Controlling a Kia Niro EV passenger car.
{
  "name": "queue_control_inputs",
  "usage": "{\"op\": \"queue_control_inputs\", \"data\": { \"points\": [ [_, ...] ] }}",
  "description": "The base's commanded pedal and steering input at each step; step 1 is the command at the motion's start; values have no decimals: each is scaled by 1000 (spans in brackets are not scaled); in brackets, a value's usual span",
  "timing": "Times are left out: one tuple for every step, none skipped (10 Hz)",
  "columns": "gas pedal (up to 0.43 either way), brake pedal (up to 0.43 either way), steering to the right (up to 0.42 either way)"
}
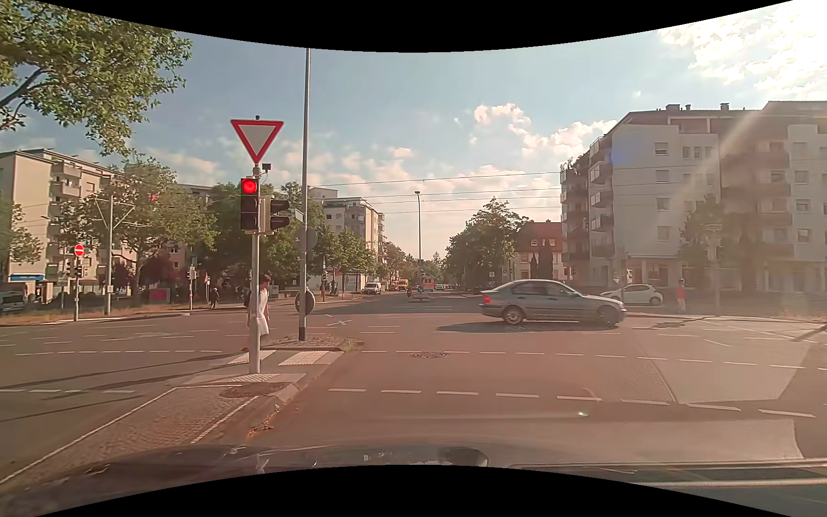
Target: Follow the waypoints while adhering to traffic rules and regulations
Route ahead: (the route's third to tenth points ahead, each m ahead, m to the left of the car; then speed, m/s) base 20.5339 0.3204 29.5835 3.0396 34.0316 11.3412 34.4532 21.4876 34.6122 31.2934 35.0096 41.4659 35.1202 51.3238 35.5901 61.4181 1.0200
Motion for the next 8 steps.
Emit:
{"op": "queue_control_inputs", "data": {
  "points": [
    [0,140,0],
    [0,134,1],
    [0,134,1],
    [0,134,1],
    [0,134,2],
    [0,140,3],
    [0,140,3],
    [0,140,3]
  ]
}}
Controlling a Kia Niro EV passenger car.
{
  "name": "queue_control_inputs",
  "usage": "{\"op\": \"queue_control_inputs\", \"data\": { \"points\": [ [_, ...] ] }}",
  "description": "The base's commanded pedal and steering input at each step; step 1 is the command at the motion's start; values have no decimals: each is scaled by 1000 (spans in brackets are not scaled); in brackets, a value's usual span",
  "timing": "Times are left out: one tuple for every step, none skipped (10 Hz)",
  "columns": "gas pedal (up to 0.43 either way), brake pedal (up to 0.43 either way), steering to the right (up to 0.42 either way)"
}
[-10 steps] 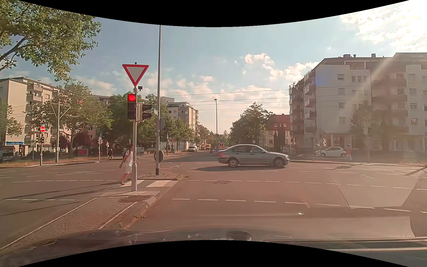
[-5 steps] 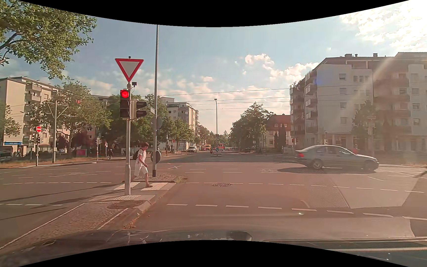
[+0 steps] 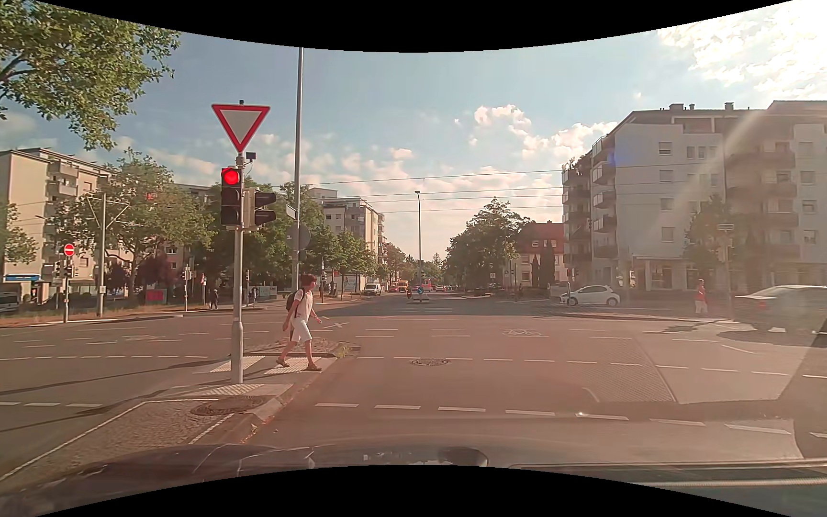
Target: Follow the waypoints while adhering to traffic rules and regulations
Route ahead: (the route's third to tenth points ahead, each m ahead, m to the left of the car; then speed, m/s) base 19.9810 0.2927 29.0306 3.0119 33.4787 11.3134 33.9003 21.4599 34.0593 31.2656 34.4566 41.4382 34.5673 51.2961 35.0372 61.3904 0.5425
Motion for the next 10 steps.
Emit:
{"op": "queue_control_inputs", "data": {
  "points": [
    [0,140,3],
    [0,140,3],
    [0,140,3],
    [0,134,3],
    [0,140,3],
    [0,140,3],
    [0,140,3],
    [0,140,3],
    [0,140,3],
    [0,146,3]
  ]
}}
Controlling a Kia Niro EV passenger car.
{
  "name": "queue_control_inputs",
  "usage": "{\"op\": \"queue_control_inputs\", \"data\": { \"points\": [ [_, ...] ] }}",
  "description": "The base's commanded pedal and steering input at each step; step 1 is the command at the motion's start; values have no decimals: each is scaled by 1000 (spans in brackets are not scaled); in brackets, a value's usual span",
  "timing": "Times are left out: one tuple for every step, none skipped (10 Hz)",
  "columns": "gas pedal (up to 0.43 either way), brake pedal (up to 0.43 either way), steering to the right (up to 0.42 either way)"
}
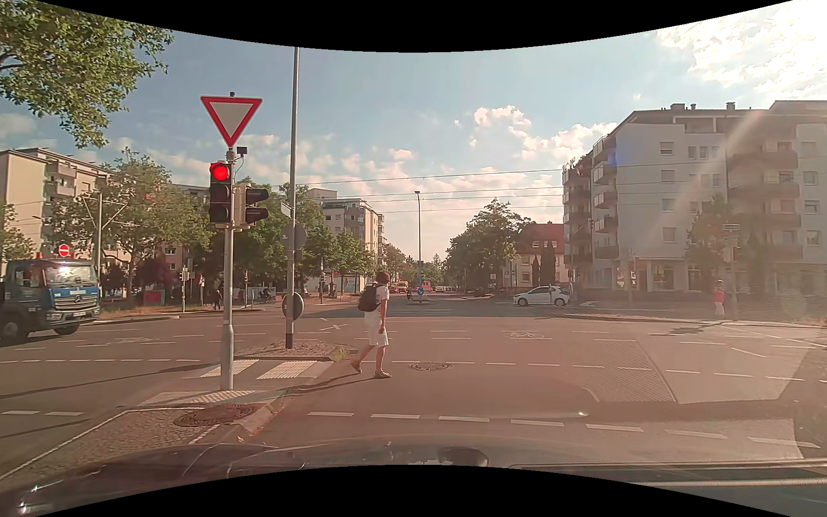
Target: Follow the waypoints while adhering to traffic rules and regulations
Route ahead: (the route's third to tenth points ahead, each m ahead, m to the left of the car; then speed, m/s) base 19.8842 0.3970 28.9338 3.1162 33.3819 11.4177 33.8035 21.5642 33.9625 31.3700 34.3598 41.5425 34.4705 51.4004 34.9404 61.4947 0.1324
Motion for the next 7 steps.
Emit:
{"op": "queue_control_inputs", "data": {
  "points": [
    [0,152,3],
    [0,165,3],
    [0,165,3],
    [0,171,3],
    [0,177,3],
    [0,183,3],
    [0,183,3]
  ]
}}
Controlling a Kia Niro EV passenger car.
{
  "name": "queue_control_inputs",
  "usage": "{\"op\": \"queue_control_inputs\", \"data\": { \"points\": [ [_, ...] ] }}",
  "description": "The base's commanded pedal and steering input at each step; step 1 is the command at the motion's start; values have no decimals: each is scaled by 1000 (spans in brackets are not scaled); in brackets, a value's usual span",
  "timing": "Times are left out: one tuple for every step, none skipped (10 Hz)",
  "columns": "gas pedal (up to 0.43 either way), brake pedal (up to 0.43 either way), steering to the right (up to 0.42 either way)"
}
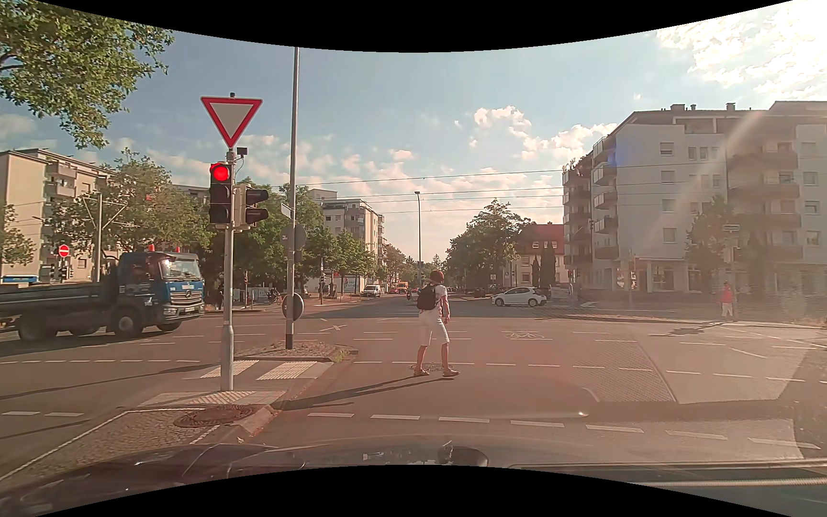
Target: Follow the waypoints while adhering to traffic rules and regulations
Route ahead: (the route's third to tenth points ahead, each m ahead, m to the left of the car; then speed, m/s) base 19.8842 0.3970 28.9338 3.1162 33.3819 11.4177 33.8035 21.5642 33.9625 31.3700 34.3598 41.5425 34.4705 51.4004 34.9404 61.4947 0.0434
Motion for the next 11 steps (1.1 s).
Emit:
{"op": "queue_control_inputs", "data": {
  "points": [
    [0,189,3],
    [0,195,3],
    [0,201,3],
    [0,201,3],
    [0,201,3],
    [0,207,3],
    [0,207,3],
    [0,207,3],
    [0,213,3],
    [0,213,3],
    [0,213,3]
  ]
}}
